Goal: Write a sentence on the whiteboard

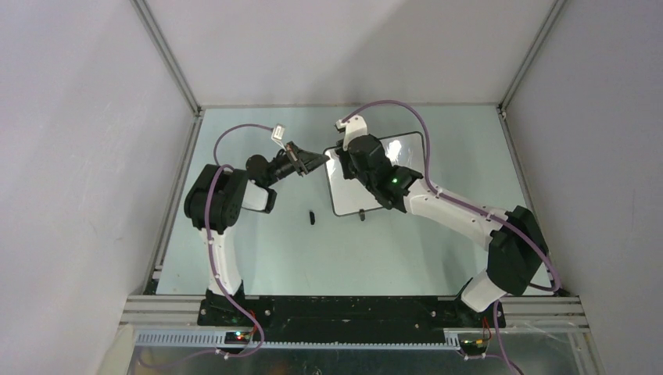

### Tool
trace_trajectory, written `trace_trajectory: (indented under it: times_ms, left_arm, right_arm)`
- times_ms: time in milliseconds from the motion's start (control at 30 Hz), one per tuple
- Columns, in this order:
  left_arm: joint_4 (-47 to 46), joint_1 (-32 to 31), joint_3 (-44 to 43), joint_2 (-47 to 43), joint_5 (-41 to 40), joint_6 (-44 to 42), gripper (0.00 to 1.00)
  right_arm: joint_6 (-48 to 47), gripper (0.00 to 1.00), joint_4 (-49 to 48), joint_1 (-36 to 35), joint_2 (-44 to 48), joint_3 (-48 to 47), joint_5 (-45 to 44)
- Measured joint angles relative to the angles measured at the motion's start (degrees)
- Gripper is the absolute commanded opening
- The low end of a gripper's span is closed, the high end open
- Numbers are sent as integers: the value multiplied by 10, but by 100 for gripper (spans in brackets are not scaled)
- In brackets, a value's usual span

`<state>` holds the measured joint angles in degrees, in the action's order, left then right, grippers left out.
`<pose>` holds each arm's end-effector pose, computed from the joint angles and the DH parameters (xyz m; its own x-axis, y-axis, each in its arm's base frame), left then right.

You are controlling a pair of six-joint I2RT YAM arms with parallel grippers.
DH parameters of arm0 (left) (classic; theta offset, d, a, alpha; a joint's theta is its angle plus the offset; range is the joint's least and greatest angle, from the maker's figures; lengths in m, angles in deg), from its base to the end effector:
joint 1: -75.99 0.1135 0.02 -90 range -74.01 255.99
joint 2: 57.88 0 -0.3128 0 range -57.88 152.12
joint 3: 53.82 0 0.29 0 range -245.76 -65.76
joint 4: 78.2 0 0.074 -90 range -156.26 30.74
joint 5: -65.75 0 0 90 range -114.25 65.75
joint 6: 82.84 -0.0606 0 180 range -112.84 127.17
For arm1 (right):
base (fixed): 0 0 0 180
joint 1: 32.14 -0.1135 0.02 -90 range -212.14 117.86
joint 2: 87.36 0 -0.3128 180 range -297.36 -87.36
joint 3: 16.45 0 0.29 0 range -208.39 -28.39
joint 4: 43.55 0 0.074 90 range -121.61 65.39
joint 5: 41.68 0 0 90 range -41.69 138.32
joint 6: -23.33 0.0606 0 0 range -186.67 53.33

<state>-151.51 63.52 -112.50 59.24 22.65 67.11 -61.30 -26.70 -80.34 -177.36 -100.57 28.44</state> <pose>0.4063 -0.1352 0.1744 -0.5987 -0.4733 -0.6462 0.6358 0.2098 -0.7428 0.3015 0.3063 0.3460 -0.3025 -0.2062 -0.9306 -0.4657 0.8838 -0.0445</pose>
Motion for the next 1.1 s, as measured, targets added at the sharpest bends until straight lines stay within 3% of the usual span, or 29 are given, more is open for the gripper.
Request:
trace_trajectory:
  times_ms: [1100]
  left_arm:
    - [0,0,0,0,-1,0,0]
  right_arm:
    - [-3,0,15,-2,-23,-22,-15]
